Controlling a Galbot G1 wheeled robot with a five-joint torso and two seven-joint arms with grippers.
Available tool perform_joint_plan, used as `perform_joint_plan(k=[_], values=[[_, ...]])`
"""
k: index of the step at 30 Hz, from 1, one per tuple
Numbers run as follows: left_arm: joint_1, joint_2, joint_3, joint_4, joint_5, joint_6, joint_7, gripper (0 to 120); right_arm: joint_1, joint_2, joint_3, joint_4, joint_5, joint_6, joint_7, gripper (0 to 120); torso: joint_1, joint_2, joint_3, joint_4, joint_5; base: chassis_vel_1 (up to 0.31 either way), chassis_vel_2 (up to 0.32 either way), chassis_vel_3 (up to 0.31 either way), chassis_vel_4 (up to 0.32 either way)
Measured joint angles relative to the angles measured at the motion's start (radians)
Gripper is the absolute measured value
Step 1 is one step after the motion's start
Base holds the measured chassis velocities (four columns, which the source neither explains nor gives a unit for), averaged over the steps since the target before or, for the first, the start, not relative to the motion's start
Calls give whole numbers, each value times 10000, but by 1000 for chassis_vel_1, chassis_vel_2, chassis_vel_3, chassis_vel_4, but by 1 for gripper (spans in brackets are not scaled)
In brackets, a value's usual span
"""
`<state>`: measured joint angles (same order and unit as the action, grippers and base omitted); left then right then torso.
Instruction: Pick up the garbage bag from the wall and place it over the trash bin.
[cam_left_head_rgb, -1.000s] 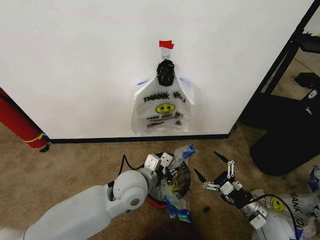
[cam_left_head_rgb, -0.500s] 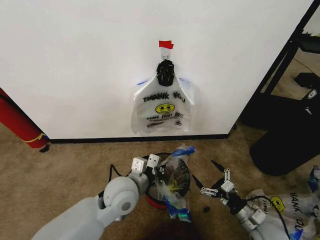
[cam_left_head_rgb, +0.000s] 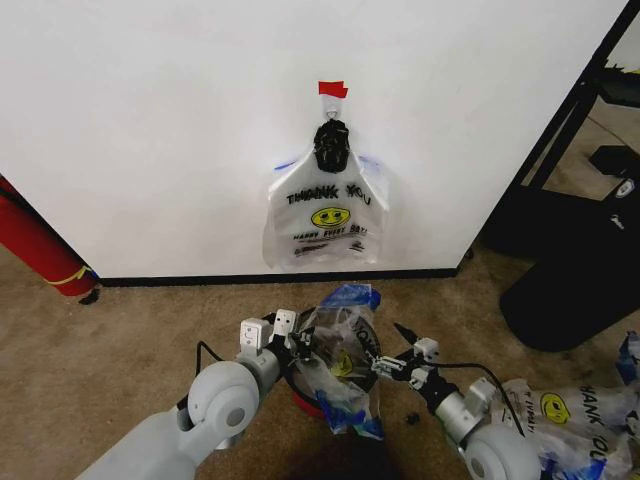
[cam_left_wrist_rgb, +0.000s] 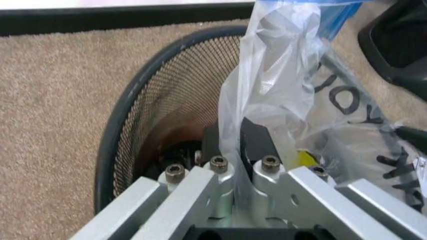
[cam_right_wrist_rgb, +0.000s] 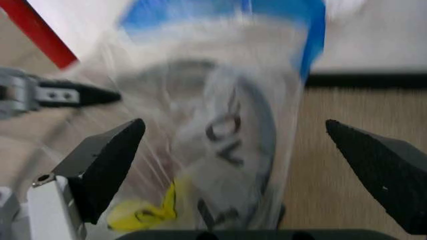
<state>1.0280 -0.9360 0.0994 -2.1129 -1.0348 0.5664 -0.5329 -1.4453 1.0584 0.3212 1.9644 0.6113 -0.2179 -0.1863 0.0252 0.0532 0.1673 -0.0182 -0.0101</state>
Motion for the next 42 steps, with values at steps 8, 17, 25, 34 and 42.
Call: perform_joint_plan(k=[8,17,25,34,42], values=[[-24,-59,89,97,95,3,43,0,878,-173,-397,5,945,-2506,722,100,0,0,0,2,0,0,0,0,0],[-336,-74,313,256,93,2,64,0,1806,344,-377,-192,2302,-4319,1938,80,0,0,1,2,0,0,0,0,0],[-324,-95,348,417,108,-82,85,0,2207,577,-184,-409,2765,-5212,2339,52,0,0,1,2,0,0,0,0,0],[-63,-12,280,338,277,-245,135,0,1952,846,-112,-235,3379,-5219,3520,19,0,0,0,1,0,0,0,0,0],[1107,177,-121,-465,1338,-762,573,0,1250,1282,-329,509,3760,-3679,5895,1,0,0,0,2,-1,0,0,0,0]])
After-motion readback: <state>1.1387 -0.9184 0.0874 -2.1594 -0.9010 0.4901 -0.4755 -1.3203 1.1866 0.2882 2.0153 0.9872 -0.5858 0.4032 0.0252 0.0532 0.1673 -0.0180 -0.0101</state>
